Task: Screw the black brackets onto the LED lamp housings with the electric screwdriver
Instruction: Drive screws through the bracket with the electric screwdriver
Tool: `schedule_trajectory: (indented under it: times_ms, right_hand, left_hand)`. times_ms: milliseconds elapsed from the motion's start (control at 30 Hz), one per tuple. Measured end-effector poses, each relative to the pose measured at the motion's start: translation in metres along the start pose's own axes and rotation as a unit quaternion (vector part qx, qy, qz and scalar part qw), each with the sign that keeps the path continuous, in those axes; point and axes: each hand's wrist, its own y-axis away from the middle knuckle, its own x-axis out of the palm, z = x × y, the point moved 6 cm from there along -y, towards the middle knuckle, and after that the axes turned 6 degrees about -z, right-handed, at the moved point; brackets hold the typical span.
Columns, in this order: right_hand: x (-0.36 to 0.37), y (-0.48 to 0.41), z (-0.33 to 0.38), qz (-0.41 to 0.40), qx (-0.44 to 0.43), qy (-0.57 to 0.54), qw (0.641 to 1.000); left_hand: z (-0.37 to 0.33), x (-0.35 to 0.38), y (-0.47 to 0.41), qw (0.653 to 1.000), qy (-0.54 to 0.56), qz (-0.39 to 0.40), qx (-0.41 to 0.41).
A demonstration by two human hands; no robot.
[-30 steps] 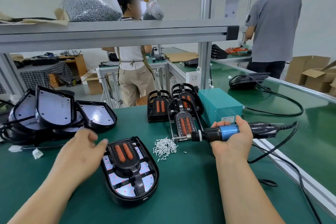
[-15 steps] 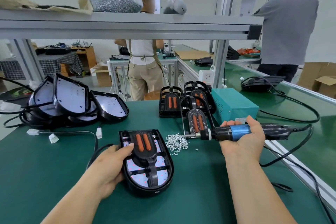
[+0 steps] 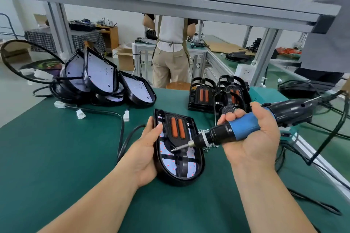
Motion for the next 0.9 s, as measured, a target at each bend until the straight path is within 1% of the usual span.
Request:
schedule_trajectory:
  times_ms: [67, 167, 333, 600, 800, 900]
  right_hand:
    - [0.006, 0.006, -0.004, 0.029, -0.009, 0.017, 0.999]
    - [0.01, 0.011, -0.005, 0.052, -0.024, 0.037, 0.998]
    - [0.012, 0.013, -0.005, 0.06, -0.025, 0.055, 0.996]
    - [0.016, 0.017, -0.004, 0.077, -0.032, 0.06, 0.995]
    - [0.026, 0.025, -0.002, 0.118, -0.051, 0.083, 0.988]
    - [0.031, 0.03, 0.0, 0.151, -0.068, 0.097, 0.981]
  left_hand:
    - [0.001, 0.0, -0.002, 1.0, -0.001, 0.022, 0.009]
    - [0.002, 0.001, -0.004, 0.998, 0.017, 0.055, 0.008]
    - [0.003, 0.005, -0.006, 0.995, 0.017, 0.098, 0.013]
    - [0.002, 0.007, -0.006, 0.993, 0.026, 0.109, 0.02]
    - [0.002, 0.009, -0.004, 0.994, 0.029, 0.103, 0.027]
    - [0.001, 0.01, -0.002, 0.994, 0.023, 0.1, 0.032]
